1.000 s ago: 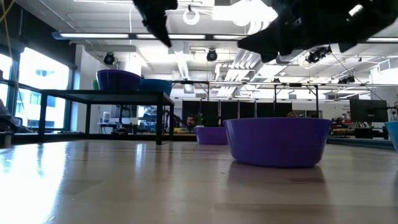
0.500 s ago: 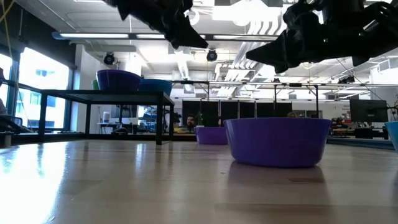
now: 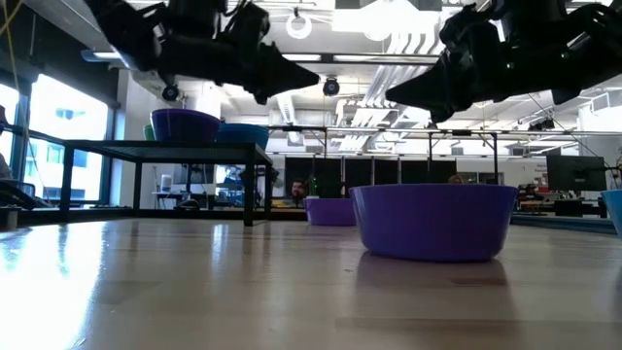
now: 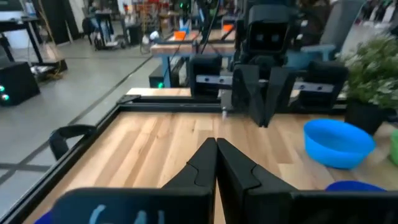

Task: Pick & Place Mini bowls
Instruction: Stack the green bowl on top of the green bowl on the shelf

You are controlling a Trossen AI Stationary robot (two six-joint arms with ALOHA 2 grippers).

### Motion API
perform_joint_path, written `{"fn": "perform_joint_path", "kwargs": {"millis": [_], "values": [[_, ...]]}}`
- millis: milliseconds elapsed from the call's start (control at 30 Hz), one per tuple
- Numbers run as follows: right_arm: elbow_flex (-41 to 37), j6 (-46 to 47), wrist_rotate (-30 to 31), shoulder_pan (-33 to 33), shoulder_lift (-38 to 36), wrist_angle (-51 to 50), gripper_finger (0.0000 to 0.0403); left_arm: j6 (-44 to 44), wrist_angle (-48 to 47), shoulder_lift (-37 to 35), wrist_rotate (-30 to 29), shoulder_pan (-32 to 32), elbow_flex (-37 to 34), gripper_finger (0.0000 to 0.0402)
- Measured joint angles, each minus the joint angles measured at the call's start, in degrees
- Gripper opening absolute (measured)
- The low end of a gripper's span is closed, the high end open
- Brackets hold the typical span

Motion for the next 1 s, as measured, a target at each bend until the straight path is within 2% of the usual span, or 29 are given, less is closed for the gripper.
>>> {"fn": "perform_joint_path", "kwargs": {"millis": [67, 167, 367, 533, 700, 833, 1000], "values": [[0.8, 1.2, 0.0, 0.0, -0.4, -2.8, 0.0000, -0.3, 2.7, 0.0, 0.9, 0.0, -1.8, 0.0001], [4.3, 2.7, 0.6, 0.0, -2.0, -13.4, 0.0001, -0.3, 4.8, 0.0, 1.1, -0.4, -3.4, 0.0001], [16.0, 6.7, 2.0, 2.3, -3.6, -43.8, 0.0001, -0.2, 6.2, 0.0, 2.8, -0.5, -4.1, 0.0001], [27.5, 11.6, 2.2, 6.6, -1.3, -68.0, 0.0001, 0.2, 5.7, 0.0, 4.5, -0.5, -4.1, 0.0001], [38.6, 11.9, 3.6, 11.2, 2.9, -84.9, 0.0001, 0.1, 6.7, 0.0, 5.9, -0.5, -4.2, 0.0001], [47.2, 14.1, 0.7, 14.0, 9.0, -95.5, 0.0001, -0.5, 9.0, 0.0, 8.4, -0.7, -4.2, 0.0001], [53.3, 18.7, -6.2, 21.0, 16.6, -100.1, 0.0001, 1.8, 8.8, 0.0, 7.5, -2.9, -4.2, 0.0001]]}}
